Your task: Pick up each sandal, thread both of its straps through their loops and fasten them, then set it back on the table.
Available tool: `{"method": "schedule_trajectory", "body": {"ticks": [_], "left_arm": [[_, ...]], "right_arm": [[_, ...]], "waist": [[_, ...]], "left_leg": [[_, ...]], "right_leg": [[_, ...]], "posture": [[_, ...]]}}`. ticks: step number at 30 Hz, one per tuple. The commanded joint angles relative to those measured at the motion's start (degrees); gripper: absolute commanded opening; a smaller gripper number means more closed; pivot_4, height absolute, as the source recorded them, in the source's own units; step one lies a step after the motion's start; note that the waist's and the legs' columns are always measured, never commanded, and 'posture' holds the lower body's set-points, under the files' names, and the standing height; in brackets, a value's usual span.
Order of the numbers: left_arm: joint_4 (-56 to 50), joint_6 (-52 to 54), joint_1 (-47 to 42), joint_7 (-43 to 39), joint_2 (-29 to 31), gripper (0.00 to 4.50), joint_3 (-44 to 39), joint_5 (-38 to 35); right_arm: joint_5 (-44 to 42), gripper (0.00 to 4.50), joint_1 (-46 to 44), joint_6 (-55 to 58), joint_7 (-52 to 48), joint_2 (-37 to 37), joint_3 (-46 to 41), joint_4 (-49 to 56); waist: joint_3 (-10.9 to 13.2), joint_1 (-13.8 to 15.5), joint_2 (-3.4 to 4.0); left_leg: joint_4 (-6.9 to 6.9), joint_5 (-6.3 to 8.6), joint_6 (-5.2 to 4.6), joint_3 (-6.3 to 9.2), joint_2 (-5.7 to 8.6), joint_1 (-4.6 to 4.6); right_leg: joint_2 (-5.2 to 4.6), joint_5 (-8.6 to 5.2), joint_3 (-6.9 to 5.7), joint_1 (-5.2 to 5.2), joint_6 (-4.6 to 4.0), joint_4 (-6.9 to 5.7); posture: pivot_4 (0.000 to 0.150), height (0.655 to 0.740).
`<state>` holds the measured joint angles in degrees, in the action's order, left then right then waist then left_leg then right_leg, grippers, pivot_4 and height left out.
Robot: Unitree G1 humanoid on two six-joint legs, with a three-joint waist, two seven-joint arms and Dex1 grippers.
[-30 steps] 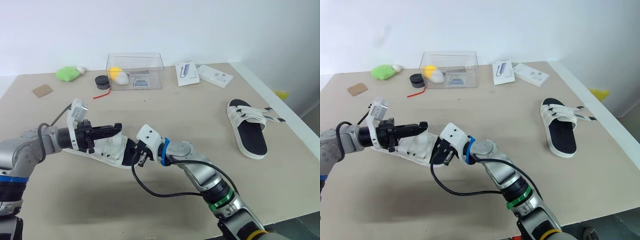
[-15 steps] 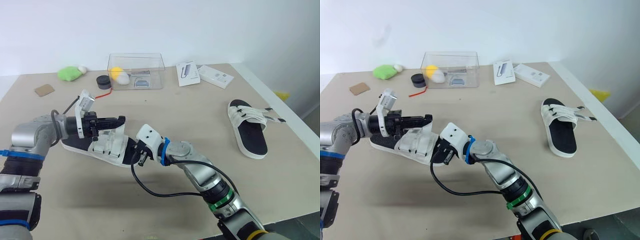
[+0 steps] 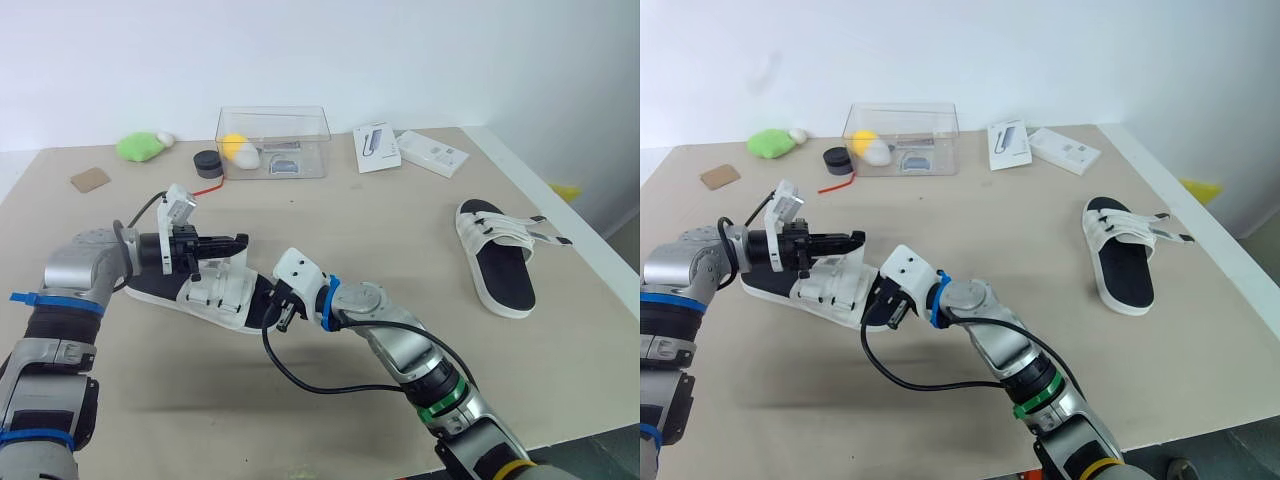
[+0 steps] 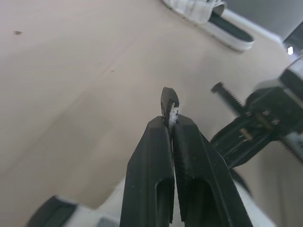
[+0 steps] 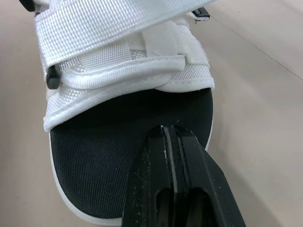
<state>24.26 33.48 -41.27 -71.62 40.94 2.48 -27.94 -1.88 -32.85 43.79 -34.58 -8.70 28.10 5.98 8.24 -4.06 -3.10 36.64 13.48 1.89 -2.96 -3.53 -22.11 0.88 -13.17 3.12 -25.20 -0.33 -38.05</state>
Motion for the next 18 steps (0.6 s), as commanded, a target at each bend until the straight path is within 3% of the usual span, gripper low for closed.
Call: {"method": "schedule_trajectory", "body": {"ticks": [1,13,16,18], "left_arm": [[1.41,-6.28,-1.09,0.20,-0.55,0.04,0.95,4.50],[7.74,-13.16,-1.75,-2.02,-1.92,0.04,2.30,10.83],[7.96,-13.58,-1.63,-3.41,-1.73,1.02,2.71,11.69],[8.07,-14.00,-1.80,-3.85,-1.92,1.97,2.14,11.71]], "right_arm": [[0.61,0.00,1.79,2.39,-0.30,-0.59,2.34,-2.85],[0.59,0.00,1.94,2.44,0.11,-0.58,2.18,-2.55],[0.49,0.00,1.99,2.46,0.20,-0.59,2.13,-2.48],[0.47,0.00,1.95,2.38,0.22,-0.57,2.13,-2.58]], "waist": [[0.00,0.02,0.00],[-0.01,0.07,0.00],[-0.01,0.07,0.00],[-0.01,0.05,0.00]], "left_leg": [[0.00,0.00,0.00,0.00,0.01,0.00],[0.04,-0.02,-0.03,0.02,0.02,0.01],[0.04,-0.02,-0.04,0.02,0.02,0.02],[0.03,-0.02,-0.04,0.02,0.02,0.02]], "right_leg": [[-0.01,0.00,0.00,0.00,0.00,0.00],[-0.03,0.00,-0.04,0.02,0.00,-0.05],[-0.03,0.01,-0.04,0.02,0.00,-0.06],[-0.02,0.00,-0.03,0.02,0.00,-0.06]], "posture": [[0.150,0.7400],[0.150,0.7400],[0.150,0.7400],[0.150,0.7400]]}}
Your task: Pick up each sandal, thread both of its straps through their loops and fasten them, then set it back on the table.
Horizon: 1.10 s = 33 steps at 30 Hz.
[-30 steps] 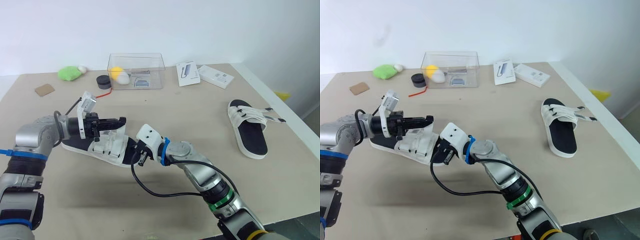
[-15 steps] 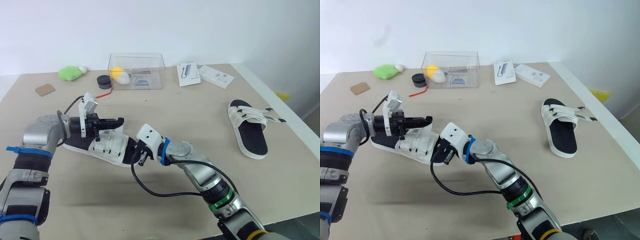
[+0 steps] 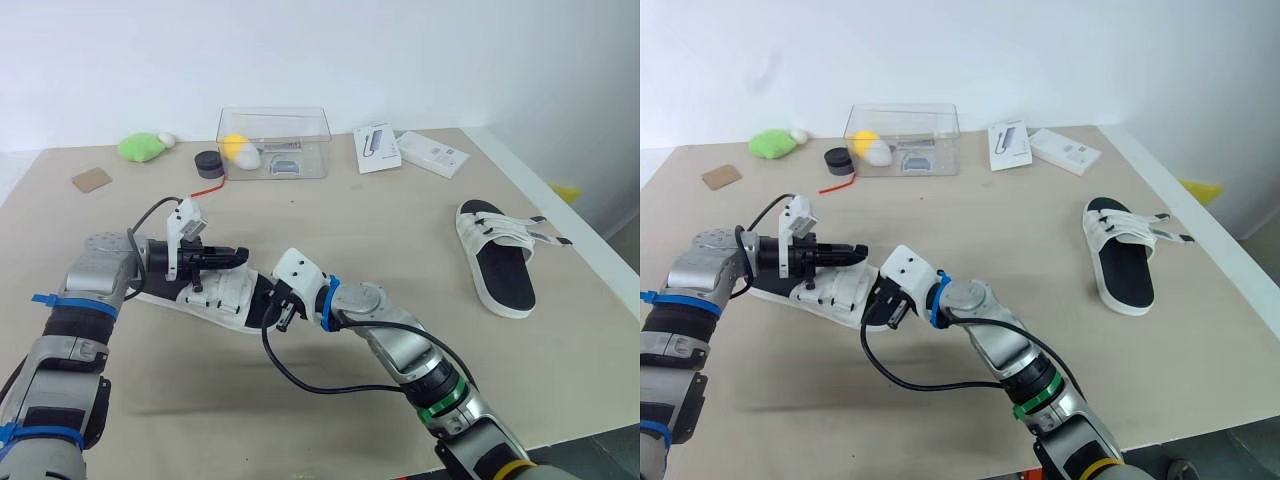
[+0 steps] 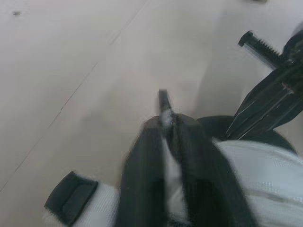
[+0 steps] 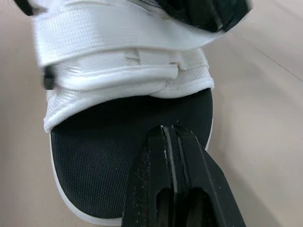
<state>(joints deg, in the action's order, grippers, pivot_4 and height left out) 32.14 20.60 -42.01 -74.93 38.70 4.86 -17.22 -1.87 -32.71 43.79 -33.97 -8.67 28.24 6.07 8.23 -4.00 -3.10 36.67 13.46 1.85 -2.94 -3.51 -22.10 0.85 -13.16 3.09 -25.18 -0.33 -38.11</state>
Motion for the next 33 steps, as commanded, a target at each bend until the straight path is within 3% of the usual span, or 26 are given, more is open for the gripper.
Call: {"method": "schedule_trajectory", "body": {"ticks": [1,2,5,6,13,21,26,30,31,33], "left_arm": [[0.30,-1.37,-1.15,-0.68,0.25,2.64,-0.44,1.09],[0.41,-1.69,-1.25,-0.73,0.20,2.92,-0.59,1.24],[0.61,-3.80,-1.56,-1.62,0.41,4.35,-0.35,2.17],[0.81,-5.43,-1.60,-1.74,0.57,4.44,-0.01,2.95],[6.73,-16.36,-3.67,1.02,0.01,4.44,1.52,9.26],[7.71,-19.86,-3.73,1.32,1.25,4.44,-0.42,9.17],[-6.70,-12.93,3.59,3.57,5.71,4.44,-11.78,-0.85],[-17.25,-11.26,14.10,4.88,8.94,4.44,-17.54,-3.55],[-19.07,-12.12,16.03,6.06,9.32,4.48,-18.78,-3.45],[-18.59,-24.16,19.38,10.41,10.37,4.50,-19.59,2.92]], "right_arm": [[0.46,0.00,1.80,2.36,-0.39,-0.60,2.00,-2.69],[0.46,0.00,1.78,2.33,-0.39,-0.59,2.00,-2.73],[0.48,0.00,1.64,2.18,-0.44,-0.56,1.99,-2.95],[0.49,0.00,1.61,2.10,-0.46,-0.58,1.98,-3.01],[0.52,0.00,1.33,1.90,-0.63,-0.71,1.98,-3.20],[0.10,0.00,1.66,0.28,-0.63,-0.54,1.00,-2.90],[-5.34,0.00,3.12,-7.95,-2.59,-0.46,-7.58,1.09],[-12.66,0.00,3.18,-8.84,-5.82,-0.75,-14.80,4.46],[-14.14,0.31,2.76,-8.84,-6.49,-1.06,-16.29,4.67],[-17.37,0.92,1.49,-8.75,-8.58,-1.92,-19.06,4.93]], "waist": [[0.00,-0.02,0.00],[0.00,-0.03,0.00],[0.00,-0.04,0.00],[0.00,-0.04,0.00],[0.00,-0.05,0.00],[0.00,-0.08,0.00],[0.03,-0.27,-0.02],[0.10,-0.05,0.03],[0.12,-0.05,0.06],[0.16,0.22,-0.01]], "left_leg": [[0.00,0.00,0.00,0.00,-0.01,-0.01],[0.00,0.00,0.00,-0.01,-0.01,-0.01],[-0.01,0.00,0.00,-0.01,-0.01,-0.01],[-0.01,0.00,0.00,-0.01,-0.01,-0.01],[-0.01,0.00,0.00,-0.01,-0.01,-0.01],[-0.01,0.00,0.00,-0.02,-0.03,-0.02],[-0.02,0.01,0.00,0.00,-0.08,-0.27],[-0.02,0.07,-0.02,0.03,-0.03,-0.40],[-0.02,0.13,-0.04,0.00,-0.11,-0.39],[0.00,0.17,-0.10,-0.01,-0.07,-0.40]], "right_leg": [[0.00,0.00,0.00,-0.01,0.00,0.00],[0.00,0.00,0.01,-0.01,0.00,0.00],[0.00,-0.01,0.01,-0.01,0.00,0.00],[0.00,-0.01,0.01,-0.01,0.00,0.00],[0.01,0.00,0.01,-0.01,0.00,0.00],[0.01,0.00,0.01,-0.02,0.00,0.00],[0.03,-0.01,-0.01,-0.20,0.02,0.01],[-0.12,-0.12,-0.09,-0.24,0.16,0.03],[-0.14,-0.12,-0.01,-0.25,0.17,0.06],[-0.22,-0.14,0.00,-0.24,0.19,0.06]], "posture": [[0.150,0.7400],[0.150,0.7400],[0.150,0.7400],[0.150,0.7400],[0.150,0.7400],[0.150,0.7400],[0.150,0.7400],[0.150,0.7400],[0.150,0.7400],[0.150,0.7400]]}}
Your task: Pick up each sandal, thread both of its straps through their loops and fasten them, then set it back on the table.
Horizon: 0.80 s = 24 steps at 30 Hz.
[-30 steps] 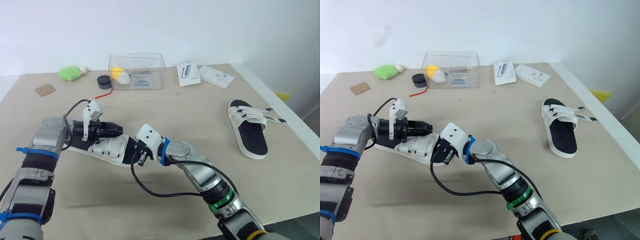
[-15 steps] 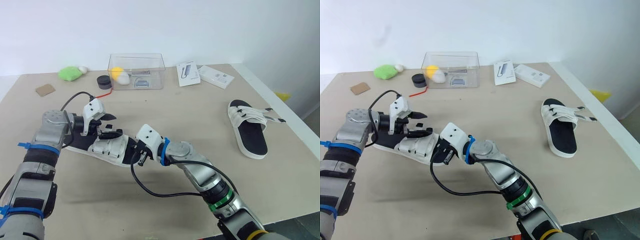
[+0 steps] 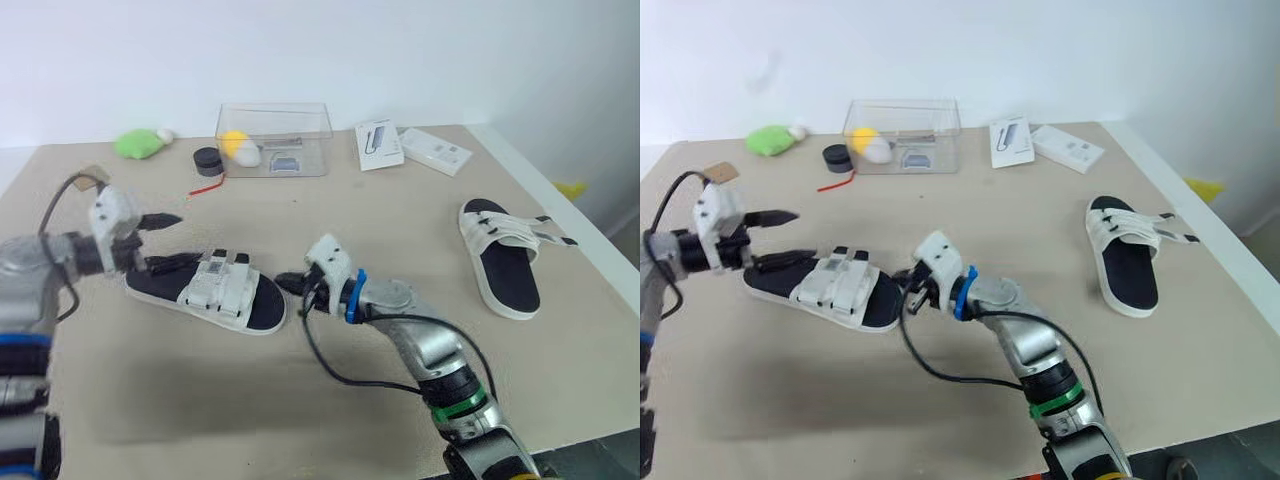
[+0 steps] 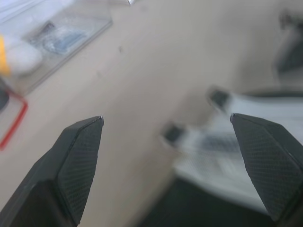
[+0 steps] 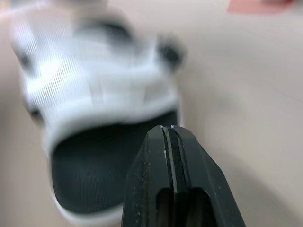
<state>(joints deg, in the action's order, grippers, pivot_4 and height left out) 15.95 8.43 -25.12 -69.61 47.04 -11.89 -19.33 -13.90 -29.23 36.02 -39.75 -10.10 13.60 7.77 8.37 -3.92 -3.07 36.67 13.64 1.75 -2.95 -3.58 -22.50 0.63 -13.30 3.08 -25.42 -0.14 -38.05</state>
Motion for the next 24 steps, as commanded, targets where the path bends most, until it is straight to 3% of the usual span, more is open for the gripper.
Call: {"method": "schedule_trajectory", "body": {"ticks": [1,4,7,8,12,21,22,24], "left_arm": [[-1.42,-17.80,3.85,6.73,2.70,4.50,-2.48,8.18],[3.22,-35.78,7.64,11.11,4.68,4.50,-0.60,16.54],[6.99,-46.58,8.15,15.33,4.76,4.50,0.49,20.32],[7.83,-48.84,7.81,16.45,4.35,4.50,1.03,20.94],[7.89,-51.76,5.29,19.06,1.27,4.50,4.45,21.04],[8.52,-55.11,1.58,18.32,-1.62,4.50,12.26,21.06],[8.52,-55.05,1.58,17.95,-1.57,3.96,12.94,20.77],[8.27,-54.12,1.63,17.49,-1.46,3.35,13.53,19.74]], "right_arm": [[-6.43,1.27,-2.44,-1.29,-3.84,-1.09,-5.13,3.38],[-9.69,2.62,-3.87,-1.79,-7.96,-3.70,-6.67,4.80],[-12.76,4.15,-4.99,-0.95,-10.80,-6.36,-7.65,6.35],[-14.26,4.45,-5.37,-0.03,-11.95,-7.61,-8.08,7.15],[-18.93,4.45,-6.33,4.10,-14.77,-12.49,-8.96,10.52],[-23.16,4.45,-8.85,7.40,-13.01,-15.96,-10.14,13.56],[-23.28,4.50,-9.15,7.39,-12.72,-16.26,-10.37,13.47],[-23.34,4.50,-9.38,7.28,-12.07,-16.56,-10.68,13.36]], "waist": [[0.03,0.30,-0.05],[0.05,0.81,-0.01],[0.13,1.35,0.11],[0.13,1.39,0.11],[0.15,1.69,0.15],[0.19,1.34,0.21],[0.18,1.34,0.21],[0.18,1.36,0.21]], "left_leg": [[0.03,0.00,0.00,-0.01,0.00,0.00],[0.02,0.00,0.00,-0.04,0.03,0.04],[0.00,0.00,-0.01,-0.10,0.00,0.10],[0.00,-0.01,-0.02,-0.08,0.01,0.08],[0.02,-0.02,-0.03,-0.08,-0.01,0.06],[0.05,-0.01,-0.03,-0.10,0.01,0.06],[0.05,-0.01,-0.03,-0.09,0.01,0.06],[0.05,-0.01,-0.03,-0.08,0.01,0.06]], "right_leg": [[0.00,0.00,-0.02,0.01,-0.01,0.00],[0.03,0.03,-0.02,0.01,-0.05,0.01],[0.03,0.03,-0.01,0.01,-0.12,0.00],[0.03,0.04,-0.05,0.01,-0.14,0.00],[-0.01,0.05,-0.08,0.03,-0.12,0.00],[0.10,0.06,-0.04,0.03,-0.09,-0.01],[0.10,0.06,-0.04,0.03,-0.09,-0.02],[0.10,0.06,-0.06,0.04,-0.09,-0.02]], "posture": [[0.150,0.7400],[0.150,0.7400],[0.150,0.7400],[0.150,0.7400],[0.150,0.7400],[0.150,0.7400],[0.150,0.7400],[0.150,0.7400]]}}
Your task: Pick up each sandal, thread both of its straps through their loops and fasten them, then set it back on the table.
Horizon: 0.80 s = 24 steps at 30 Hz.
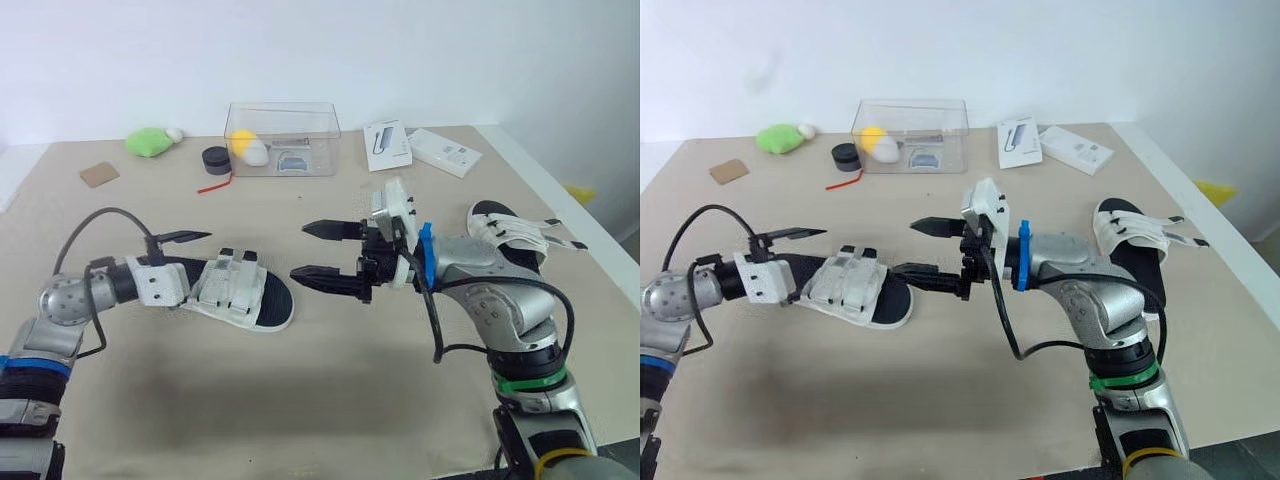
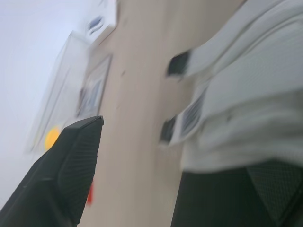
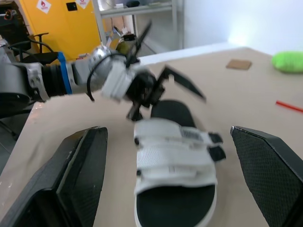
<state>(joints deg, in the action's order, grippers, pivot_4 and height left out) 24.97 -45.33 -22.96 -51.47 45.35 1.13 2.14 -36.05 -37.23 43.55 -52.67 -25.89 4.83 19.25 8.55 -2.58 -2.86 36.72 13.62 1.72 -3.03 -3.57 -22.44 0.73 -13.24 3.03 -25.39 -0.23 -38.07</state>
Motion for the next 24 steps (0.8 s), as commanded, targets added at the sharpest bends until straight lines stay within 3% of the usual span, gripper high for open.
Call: {"method": "schedule_trajectory", "body": {"ticks": [1,3,4,6,8,13,15,17,20,24], "left_arm": [[-0.89,0.16,-0.51,-0.73,0.30,2.85,0.60,-2.19],[-1.37,1.14,-0.70,-0.59,0.37,2.02,0.43,-2.85],[-1.60,1.65,-0.94,-0.31,0.41,1.35,0.18,-3.04],[-2.21,2.54,-1.32,0.29,0.49,0.88,-0.32,-3.17],[-3.65,4.06,-1.30,1.51,0.45,0.09,-1.22,-3.27],[-5.00,10.79,-0.16,9.76,1.56,0.09,-4.52,1.97],[-5.46,17.22,-0.58,16.74,1.95,0.09,-7.65,5.17],[-4.45,31.22,-1.52,25.72,3.45,0.09,-10.56,10.97],[-2.76,47.73,-3.05,35.87,3.80,0.09,-16.14,13.11],[-3.07,60.80,-2.92,40.66,2.24,0.09,-18.18,13.68]], "right_arm": [[-1.25,4.50,-1.39,-0.26,1.13,-0.88,-1.96,1.90],[-1.30,4.50,-1.31,-0.35,1.44,-1.04,-1.91,1.85],[-1.25,4.50,-1.20,-0.43,1.37,-1.16,-1.73,1.80],[-1.32,4.50,-1.11,-0.50,1.35,-1.20,-1.54,1.67],[-2.26,4.50,-1.44,-0.18,1.24,-0.91,-1.85,1.66],[-6.62,4.50,-3.04,1.27,2.01,0.16,-4.05,1.67],[-7.27,4.50,-3.51,1.48,2.55,0.37,-4.32,1.41],[-6.87,4.50,-3.77,1.25,2.72,0.53,-3.48,1.02],[-5.65,4.50,-3.99,0.39,2.66,0.80,-1.89,0.17],[-3.93,4.50,-4.30,-0.91,2.46,1.71,0.04,-1.05]], "waist": [[0.00,0.02,0.00],[0.00,0.01,0.00],[0.00,0.01,0.00],[0.00,0.01,0.00],[0.00,0.01,0.00],[0.01,-0.02,0.01],[0.01,0.01,0.01],[0.01,-0.02,0.00],[0.06,-0.46,-0.09],[0.08,-0.22,-0.12]], "left_leg": [[0.00,0.00,0.00,-0.01,0.02,0.00],[0.01,0.00,0.00,-0.02,0.02,-0.01],[0.01,0.00,0.00,-0.03,0.02,-0.01],[0.01,0.00,0.00,0.00,0.01,-0.01],[0.01,0.00,0.00,0.00,0.01,-0.01],[0.01,0.00,0.00,-0.01,0.00,-0.01],[0.01,0.00,0.00,0.02,-0.01,-0.02],[0.01,0.00,0.00,0.01,-0.02,-0.02],[0.03,0.00,0.00,0.01,-0.07,-0.01],[-0.03,0.01,0.00,0.07,-0.17,-0.01]], "right_leg": [[-0.02,0.00,0.01,0.00,0.00,0.00],[-0.02,0.00,0.02,0.00,0.00,0.00],[-0.02,0.00,0.03,0.00,0.01,0.00],[-0.01,0.00,0.00,0.00,0.00,0.00],[0.00,0.00,-0.01,0.00,0.00,0.00],[0.00,0.00,0.01,-0.01,0.00,0.00],[0.00,0.00,-0.02,0.00,0.00,0.00],[0.00,0.00,-0.02,-0.01,0.00,0.00],[0.09,0.02,0.01,-0.04,-0.02,-0.04],[0.15,0.03,-0.11,-0.06,-0.02,-0.06]], "posture": [[0.150,0.7400],[0.150,0.7400],[0.150,0.7400],[0.150,0.7400],[0.150,0.7400],[0.150,0.7400],[0.150,0.7400],[0.150,0.7400],[0.150,0.7400],[0.150,0.7400]]}}
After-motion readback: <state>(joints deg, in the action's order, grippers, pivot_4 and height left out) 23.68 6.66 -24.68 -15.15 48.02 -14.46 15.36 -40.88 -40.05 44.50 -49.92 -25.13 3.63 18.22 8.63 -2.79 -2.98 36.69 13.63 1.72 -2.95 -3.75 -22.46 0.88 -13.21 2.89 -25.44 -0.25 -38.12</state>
